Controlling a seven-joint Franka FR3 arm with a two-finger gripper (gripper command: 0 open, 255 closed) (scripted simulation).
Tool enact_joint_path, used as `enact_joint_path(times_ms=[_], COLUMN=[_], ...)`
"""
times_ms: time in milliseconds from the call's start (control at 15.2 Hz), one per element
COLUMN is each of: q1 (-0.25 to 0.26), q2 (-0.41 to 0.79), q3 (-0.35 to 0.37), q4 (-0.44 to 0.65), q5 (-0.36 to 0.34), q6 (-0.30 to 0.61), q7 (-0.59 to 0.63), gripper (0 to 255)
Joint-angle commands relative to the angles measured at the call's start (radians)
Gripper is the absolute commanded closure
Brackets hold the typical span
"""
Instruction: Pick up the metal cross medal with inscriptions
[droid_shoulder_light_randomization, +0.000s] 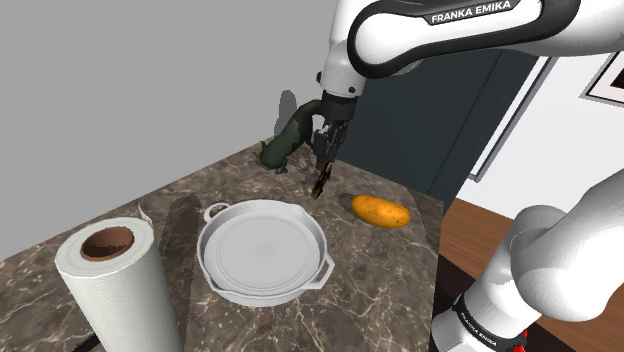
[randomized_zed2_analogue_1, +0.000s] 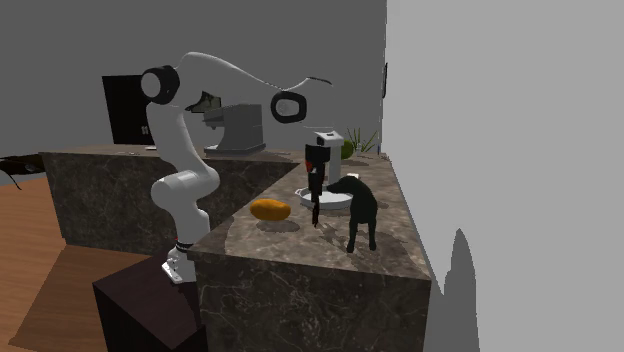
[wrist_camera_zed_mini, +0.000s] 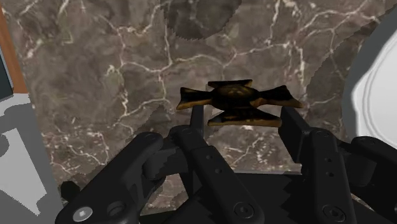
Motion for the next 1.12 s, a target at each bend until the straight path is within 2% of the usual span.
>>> enact_joint_path(times_ms=[0, 132, 1056], q1=[0.0, 0.001, -0.001], q2=[0.001, 0.001, -0.012], q3=[0.0, 0.001, -0.004], q4=[-0.001, -0.001, 0.175], q5=[0.0, 0.001, -0.003], q6=[0.0, 0.0, -0.189], q7=[0.0, 0.001, 0.008], gripper=[255, 255, 255])
